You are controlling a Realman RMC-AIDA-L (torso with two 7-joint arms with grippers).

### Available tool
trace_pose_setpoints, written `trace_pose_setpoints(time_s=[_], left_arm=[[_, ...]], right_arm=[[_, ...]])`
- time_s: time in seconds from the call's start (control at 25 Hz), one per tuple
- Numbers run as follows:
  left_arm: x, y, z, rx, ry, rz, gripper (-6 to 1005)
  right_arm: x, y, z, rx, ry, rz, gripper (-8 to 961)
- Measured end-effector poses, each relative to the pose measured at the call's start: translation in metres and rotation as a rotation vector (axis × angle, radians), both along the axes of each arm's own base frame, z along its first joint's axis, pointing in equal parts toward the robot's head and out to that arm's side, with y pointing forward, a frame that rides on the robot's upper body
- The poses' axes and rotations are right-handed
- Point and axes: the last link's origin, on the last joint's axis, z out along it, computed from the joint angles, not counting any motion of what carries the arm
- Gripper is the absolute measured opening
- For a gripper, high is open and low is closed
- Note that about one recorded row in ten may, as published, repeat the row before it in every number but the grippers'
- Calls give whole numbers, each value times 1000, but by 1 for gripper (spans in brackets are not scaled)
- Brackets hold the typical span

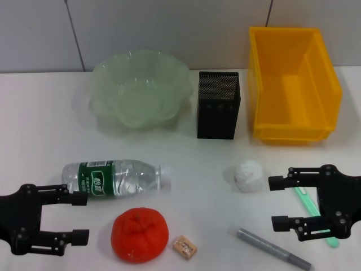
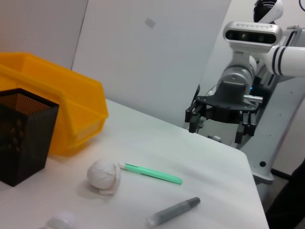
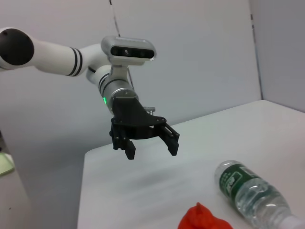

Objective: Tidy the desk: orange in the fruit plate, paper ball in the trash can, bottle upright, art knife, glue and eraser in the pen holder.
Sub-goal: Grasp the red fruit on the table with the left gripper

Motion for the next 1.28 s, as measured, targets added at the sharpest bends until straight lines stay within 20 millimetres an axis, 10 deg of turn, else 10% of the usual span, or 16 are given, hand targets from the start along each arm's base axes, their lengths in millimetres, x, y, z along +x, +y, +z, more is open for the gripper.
trace_pose_setpoints(time_s=[0.72, 1.28], left_arm=[[34, 47, 10, 67, 245, -14, 815], [44, 39, -12, 13, 370, -28, 814]], right_arm=[[36, -27, 20, 88, 11, -116, 759], [45, -31, 29, 125, 11, -152, 759]])
